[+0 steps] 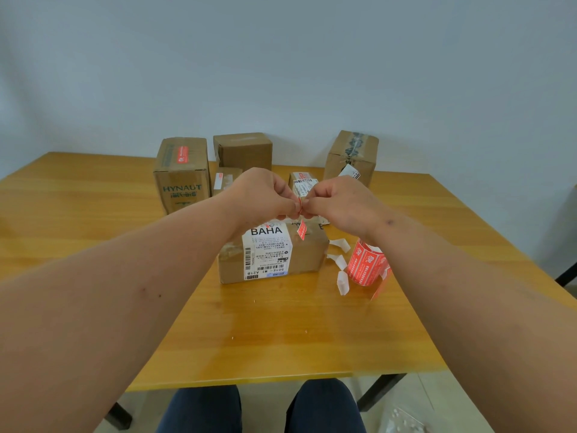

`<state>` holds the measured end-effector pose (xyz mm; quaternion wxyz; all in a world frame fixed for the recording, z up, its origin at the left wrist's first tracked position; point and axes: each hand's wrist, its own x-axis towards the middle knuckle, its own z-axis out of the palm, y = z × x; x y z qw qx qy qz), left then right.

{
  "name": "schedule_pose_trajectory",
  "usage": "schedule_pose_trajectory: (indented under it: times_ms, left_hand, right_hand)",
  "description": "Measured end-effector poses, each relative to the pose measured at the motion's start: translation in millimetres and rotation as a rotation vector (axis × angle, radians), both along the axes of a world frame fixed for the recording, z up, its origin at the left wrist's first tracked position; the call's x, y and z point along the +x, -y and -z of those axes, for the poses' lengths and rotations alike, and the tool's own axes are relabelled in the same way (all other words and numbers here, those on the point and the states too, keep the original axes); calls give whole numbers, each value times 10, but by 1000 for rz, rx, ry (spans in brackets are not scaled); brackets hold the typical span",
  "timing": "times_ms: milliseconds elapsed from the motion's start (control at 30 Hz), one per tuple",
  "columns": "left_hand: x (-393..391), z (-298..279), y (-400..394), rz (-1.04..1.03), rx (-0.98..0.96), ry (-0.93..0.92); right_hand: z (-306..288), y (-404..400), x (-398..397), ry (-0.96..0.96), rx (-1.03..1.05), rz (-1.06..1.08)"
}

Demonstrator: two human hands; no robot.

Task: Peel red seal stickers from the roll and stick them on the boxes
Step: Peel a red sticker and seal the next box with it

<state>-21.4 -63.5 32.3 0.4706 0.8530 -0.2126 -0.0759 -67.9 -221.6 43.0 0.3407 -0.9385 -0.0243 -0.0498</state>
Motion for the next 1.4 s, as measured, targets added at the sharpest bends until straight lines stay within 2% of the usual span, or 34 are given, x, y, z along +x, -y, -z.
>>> schedule_pose_trajectory:
  times_ms: [300,1000,1133,1300,1367,1400]
  left_hand:
    - [-10,2,-36,27,50,10]
    - [-10,2,-36,-1,27,-23]
    - [1,-7,-31,-31,-44,-63]
    - [44,-36,-44,-56,-178,-174]
    - [41,-44,-40,-60,-223,-197]
    - [41,-41,-41,-76,-236,-191]
  right_hand:
    - [23,0,3,22,-77,-51]
    - [42,1,27,13,-88,-27]
    - [61,-13,44,9,-83,-29]
    - [104,-36,73,24,-306,12]
    - [104,-27,77,43,-281,25]
    - [98,-18,76,41,-205,36]
